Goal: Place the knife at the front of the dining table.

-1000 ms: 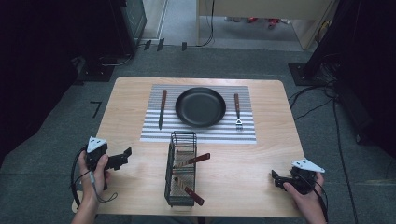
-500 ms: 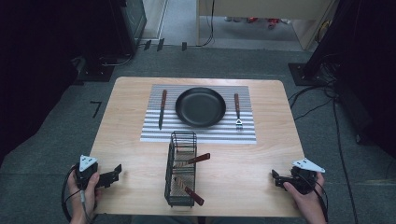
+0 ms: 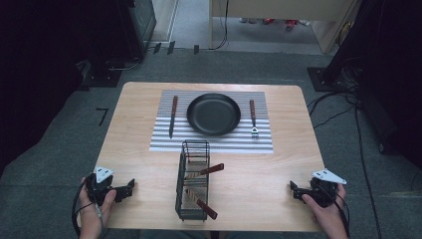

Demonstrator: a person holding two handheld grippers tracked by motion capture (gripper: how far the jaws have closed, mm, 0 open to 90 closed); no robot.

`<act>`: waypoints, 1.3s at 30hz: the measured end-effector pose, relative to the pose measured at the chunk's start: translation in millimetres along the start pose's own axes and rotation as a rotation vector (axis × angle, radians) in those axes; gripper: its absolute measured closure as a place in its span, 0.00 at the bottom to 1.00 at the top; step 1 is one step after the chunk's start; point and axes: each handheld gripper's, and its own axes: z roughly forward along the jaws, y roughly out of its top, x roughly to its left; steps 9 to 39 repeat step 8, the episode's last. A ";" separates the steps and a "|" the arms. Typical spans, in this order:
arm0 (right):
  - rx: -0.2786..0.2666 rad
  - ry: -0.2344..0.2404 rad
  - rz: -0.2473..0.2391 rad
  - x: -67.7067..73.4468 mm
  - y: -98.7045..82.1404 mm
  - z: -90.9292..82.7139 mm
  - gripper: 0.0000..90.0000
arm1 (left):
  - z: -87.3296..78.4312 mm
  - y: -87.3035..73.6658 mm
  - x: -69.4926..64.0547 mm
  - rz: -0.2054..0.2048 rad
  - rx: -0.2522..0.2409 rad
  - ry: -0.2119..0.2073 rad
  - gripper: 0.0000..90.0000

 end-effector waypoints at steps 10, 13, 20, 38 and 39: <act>0.000 0.000 0.000 0.2 -0.3 -0.4 0.01 | 0.3 0.4 -0.9 -0.007 0.000 0.007 0.00; 0.000 0.000 0.000 0.2 -0.3 -0.4 0.01 | 0.3 0.4 -0.9 -0.007 0.000 0.007 0.00; 0.000 0.000 0.000 0.2 -0.3 -0.4 0.01 | 0.3 0.4 -0.9 -0.007 0.000 0.007 0.00; 0.000 0.000 0.000 0.2 -0.3 -0.4 0.01 | 0.3 0.4 -0.9 -0.007 0.000 0.007 0.00; 0.000 0.000 0.000 0.2 -0.3 -0.4 0.01 | 0.3 0.4 -0.9 -0.007 0.000 0.007 0.00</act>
